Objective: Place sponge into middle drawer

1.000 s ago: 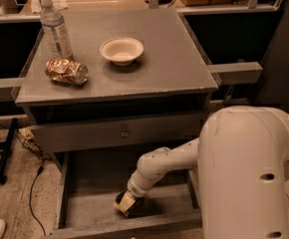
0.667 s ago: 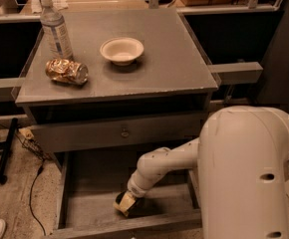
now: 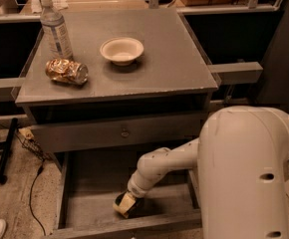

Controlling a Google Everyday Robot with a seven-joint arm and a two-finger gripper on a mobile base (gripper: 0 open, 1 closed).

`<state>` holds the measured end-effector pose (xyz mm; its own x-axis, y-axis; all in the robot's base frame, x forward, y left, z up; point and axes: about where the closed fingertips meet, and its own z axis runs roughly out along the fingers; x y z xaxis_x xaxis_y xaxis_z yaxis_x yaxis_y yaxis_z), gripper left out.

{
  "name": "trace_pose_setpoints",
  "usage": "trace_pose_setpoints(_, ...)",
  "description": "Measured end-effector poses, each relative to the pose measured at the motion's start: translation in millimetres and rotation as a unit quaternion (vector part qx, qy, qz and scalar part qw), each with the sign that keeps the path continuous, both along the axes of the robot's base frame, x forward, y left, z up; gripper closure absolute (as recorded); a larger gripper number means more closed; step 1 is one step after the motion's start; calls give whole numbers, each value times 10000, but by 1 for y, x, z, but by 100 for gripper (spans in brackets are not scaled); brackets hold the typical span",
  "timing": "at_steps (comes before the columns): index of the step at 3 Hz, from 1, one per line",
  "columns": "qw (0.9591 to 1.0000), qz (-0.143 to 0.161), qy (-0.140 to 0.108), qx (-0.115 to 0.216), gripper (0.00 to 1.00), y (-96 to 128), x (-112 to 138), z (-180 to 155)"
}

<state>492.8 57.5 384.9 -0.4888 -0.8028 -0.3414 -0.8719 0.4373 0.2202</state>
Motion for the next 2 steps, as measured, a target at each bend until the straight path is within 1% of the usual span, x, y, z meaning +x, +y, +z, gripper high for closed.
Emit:
trace_pose_setpoints(1, 10000, 0, 0, 0, 0, 0, 0, 0)
trace_pose_setpoints(2, 10000, 0, 0, 0, 0, 0, 0, 0)
